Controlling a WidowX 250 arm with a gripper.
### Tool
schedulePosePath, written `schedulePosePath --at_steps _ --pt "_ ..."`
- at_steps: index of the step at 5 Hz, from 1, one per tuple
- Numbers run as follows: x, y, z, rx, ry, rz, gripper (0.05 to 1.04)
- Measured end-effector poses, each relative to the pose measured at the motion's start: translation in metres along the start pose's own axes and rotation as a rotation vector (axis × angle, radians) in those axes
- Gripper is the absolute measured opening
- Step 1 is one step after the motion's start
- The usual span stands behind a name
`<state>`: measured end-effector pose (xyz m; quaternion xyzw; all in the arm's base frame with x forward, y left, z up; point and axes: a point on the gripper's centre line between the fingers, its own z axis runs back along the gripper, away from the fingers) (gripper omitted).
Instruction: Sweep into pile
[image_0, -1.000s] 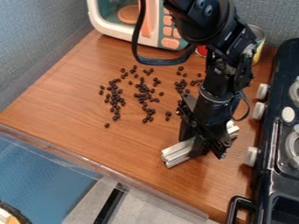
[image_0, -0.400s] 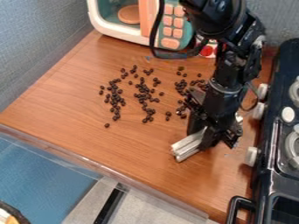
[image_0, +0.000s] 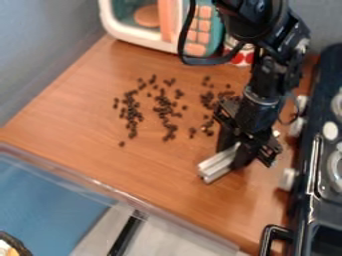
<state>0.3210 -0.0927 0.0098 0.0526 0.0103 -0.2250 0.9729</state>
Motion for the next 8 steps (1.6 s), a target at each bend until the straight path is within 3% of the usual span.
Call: schedulePosePath --at_steps 5,7,8 --pt "0.024 0.047 -0.004 0.006 -0.048 0.377 0.374" --pt "0.019 0.055 -0.006 -0.008 -0.061 0.454 0.374" --pt "0.008 0.077 -0.007 -0.009 -0.059 0.559 0.374"
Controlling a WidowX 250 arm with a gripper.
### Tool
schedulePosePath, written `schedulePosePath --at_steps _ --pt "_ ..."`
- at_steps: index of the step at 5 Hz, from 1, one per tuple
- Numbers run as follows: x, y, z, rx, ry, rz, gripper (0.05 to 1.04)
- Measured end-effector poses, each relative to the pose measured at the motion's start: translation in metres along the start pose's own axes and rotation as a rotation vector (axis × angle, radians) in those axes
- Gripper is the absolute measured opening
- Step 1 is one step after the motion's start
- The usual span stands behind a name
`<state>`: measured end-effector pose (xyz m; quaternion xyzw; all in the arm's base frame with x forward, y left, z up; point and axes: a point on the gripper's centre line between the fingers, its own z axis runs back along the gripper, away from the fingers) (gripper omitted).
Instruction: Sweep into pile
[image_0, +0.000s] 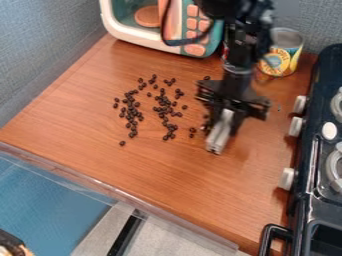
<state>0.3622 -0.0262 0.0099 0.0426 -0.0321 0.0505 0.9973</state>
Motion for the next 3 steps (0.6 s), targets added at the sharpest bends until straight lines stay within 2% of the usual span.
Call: schedulePosePath --at_steps 1,2,3 --pt "-0.001 0.016 -0.001 0.014 0.008 0.047 0.374" --pt "-0.002 0.019 -0.001 0.02 0.013 0.046 0.374" --pt "-0.005 0.038 -0.003 0.04 0.037 0.071 0.374"
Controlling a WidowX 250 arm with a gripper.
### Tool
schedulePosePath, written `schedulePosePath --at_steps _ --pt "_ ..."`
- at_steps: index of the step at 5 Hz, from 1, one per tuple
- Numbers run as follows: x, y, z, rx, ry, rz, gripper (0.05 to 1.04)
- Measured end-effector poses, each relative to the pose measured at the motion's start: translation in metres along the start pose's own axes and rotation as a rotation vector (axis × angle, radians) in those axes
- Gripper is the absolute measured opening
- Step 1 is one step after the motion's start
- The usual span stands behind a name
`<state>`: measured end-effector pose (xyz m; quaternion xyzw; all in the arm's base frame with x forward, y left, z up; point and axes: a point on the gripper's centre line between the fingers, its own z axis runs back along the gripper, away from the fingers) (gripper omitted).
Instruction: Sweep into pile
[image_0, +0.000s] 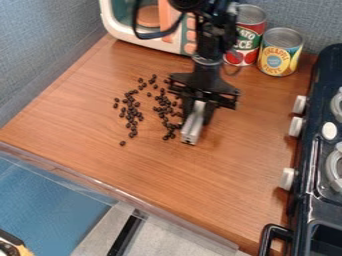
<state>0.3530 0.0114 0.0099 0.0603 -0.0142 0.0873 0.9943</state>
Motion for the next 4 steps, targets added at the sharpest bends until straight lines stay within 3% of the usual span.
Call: schedulePosePath --at_steps 4 --pt "-0.012 0.044 -0.005 0.035 0.024 -0.05 0.374"
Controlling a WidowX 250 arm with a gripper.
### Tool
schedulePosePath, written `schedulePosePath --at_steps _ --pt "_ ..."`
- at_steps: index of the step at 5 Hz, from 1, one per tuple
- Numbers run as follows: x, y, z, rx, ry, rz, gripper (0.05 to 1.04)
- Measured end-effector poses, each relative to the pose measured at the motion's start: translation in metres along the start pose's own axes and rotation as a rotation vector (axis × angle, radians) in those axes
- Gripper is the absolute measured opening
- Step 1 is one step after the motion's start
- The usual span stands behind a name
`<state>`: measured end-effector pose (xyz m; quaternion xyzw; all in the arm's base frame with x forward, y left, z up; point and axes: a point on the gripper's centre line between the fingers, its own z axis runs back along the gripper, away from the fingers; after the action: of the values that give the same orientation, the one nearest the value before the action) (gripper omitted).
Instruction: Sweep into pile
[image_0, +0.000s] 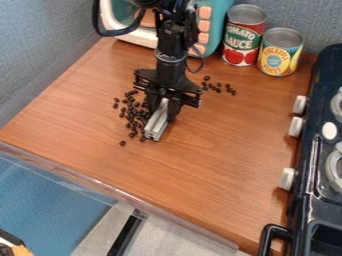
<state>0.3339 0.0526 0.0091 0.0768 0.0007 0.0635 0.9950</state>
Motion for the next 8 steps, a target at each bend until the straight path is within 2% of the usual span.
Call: schedulePosePath --at_steps 3,6,7,8 --pt "-0.007 0.032 -0.004 0.003 0.025 0.038 0.374" --pt "-0.012 0.052 -0.006 0.072 0.045 0.052 0.374" --pt "-0.012 0.05 -0.005 0.069 0.044 0.051 0.374" --pt "-0.017 0.037 -0.001 0.035 0.046 0.022 0.374"
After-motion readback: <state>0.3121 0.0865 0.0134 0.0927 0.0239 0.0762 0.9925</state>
